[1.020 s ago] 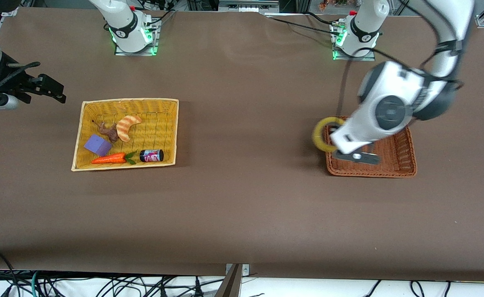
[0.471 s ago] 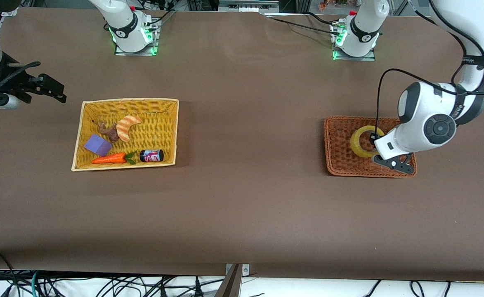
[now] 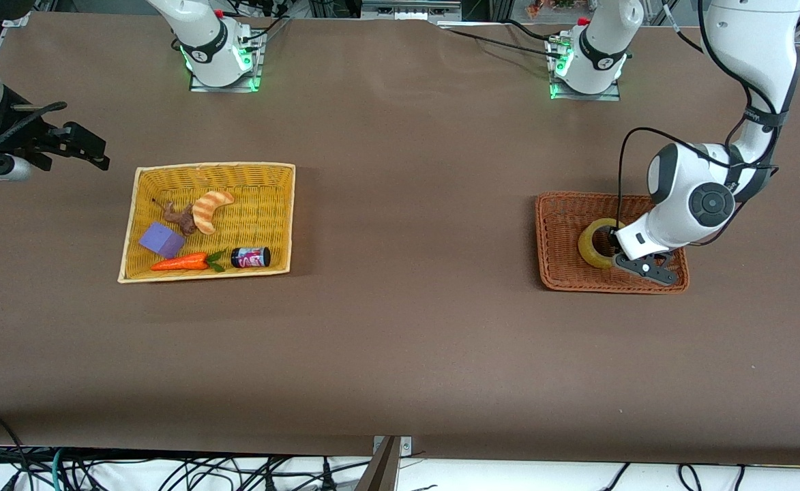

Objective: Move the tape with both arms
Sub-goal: 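Carry the tape with the left gripper and lower it into the basket, then open the left gripper and lift it away from the tape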

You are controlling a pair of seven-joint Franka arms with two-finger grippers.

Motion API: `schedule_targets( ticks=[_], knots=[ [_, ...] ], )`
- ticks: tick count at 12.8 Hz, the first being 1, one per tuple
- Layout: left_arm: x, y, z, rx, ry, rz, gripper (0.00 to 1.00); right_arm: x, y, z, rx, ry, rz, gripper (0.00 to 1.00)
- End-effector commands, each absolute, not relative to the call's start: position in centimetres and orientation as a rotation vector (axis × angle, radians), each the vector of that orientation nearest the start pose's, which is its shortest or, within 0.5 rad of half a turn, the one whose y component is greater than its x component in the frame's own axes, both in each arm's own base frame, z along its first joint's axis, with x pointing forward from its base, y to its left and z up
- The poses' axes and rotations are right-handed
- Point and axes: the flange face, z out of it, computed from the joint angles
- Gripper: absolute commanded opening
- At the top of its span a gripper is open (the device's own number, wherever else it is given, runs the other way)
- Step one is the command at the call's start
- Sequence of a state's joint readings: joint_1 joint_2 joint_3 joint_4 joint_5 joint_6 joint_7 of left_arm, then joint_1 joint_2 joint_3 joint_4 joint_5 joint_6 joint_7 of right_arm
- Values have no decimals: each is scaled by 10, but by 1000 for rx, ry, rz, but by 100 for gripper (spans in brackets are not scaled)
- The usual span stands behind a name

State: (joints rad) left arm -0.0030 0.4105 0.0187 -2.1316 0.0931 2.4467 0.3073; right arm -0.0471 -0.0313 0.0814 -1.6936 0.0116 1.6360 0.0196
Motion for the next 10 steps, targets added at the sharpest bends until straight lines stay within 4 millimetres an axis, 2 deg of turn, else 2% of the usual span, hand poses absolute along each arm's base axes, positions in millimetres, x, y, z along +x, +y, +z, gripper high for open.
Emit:
schedule_targets(
  ticks=[1, 2, 3, 4, 5, 6, 7, 10],
  knots=[
    [566, 8, 210, -3044, 598, 134, 0, 549, 19, 594, -3115, -23, 49, 100],
    [568, 7, 214, -3044, 597, 136, 28, 549, 18, 594, -3115, -21, 49, 100],
    [571, 6, 219, -3042, 601, 134, 45, 549, 18, 594, -3115, -21, 51, 100],
    [579, 4, 232, -3051, 581, 135, 67, 549, 19, 594, -3115, -28, 49, 100],
    [585, 3, 250, -3056, 574, 176, 100, 549, 18, 593, -3114, -31, 51, 100],
    [594, -3, 277, -3062, 571, 203, 100, 549, 18, 593, -3114, -33, 51, 100],
    [606, -7, 312, -3110, 517, 223, 100, 549, 17, 593, -3114, -28, 53, 100],
    [626, -13, 423, -3220, 256, 288, 100, 549, 18, 593, -3114, -33, 53, 100]
  ],
)
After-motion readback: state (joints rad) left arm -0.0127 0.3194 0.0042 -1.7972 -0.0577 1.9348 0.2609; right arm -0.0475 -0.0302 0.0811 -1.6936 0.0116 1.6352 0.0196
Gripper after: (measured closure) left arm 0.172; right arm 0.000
